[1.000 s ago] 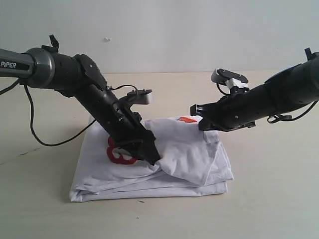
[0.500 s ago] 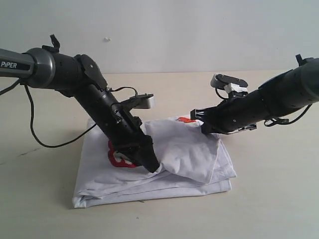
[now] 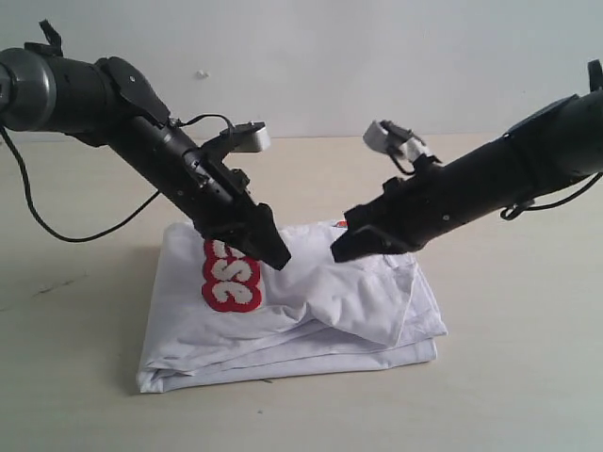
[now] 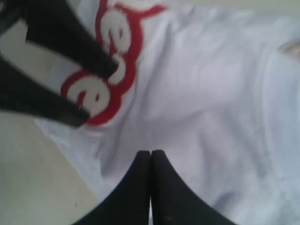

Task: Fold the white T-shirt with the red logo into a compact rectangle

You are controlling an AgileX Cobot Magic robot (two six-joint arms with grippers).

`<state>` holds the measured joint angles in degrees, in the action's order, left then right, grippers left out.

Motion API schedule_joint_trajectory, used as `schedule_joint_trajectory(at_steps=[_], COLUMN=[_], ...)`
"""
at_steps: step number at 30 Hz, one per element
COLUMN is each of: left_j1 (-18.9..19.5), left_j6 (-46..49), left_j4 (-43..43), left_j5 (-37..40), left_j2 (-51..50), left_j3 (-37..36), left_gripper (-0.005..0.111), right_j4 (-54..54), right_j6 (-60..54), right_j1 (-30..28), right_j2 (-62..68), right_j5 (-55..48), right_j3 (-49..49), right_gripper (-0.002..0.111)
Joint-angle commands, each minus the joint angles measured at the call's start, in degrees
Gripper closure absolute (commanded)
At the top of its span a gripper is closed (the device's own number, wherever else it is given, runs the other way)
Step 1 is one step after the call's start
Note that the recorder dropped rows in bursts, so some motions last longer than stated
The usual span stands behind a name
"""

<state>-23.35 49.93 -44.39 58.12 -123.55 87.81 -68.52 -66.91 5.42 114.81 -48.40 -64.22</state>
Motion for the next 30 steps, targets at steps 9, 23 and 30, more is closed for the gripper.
schedule_joint_trajectory(at_steps=[9,23,30], left_j1=[2.06,8.00,7.98], left_j6=[-4.39,-7.36,-14.88], left_j4=[6.26,6.13,7.11], left_j5=[-9.34,-0.31,11.84], left_j2=[-3.81,4.20,4.96], left_j3=[0.30,0.30,-3.35], left_gripper=[0.054,0.054,0.054], right_j4=[25.92,22.58,25.01], right_j6=[21.38,17.55,18.57], right_j1=[4.61,4.61,4.61], right_j2=[3.99,-1.94,-5.03], right_j5=[5.46,3.64,2.22], right_j3=[0.40,0.40,0.40], right_gripper=[0.108,0.108,0.108])
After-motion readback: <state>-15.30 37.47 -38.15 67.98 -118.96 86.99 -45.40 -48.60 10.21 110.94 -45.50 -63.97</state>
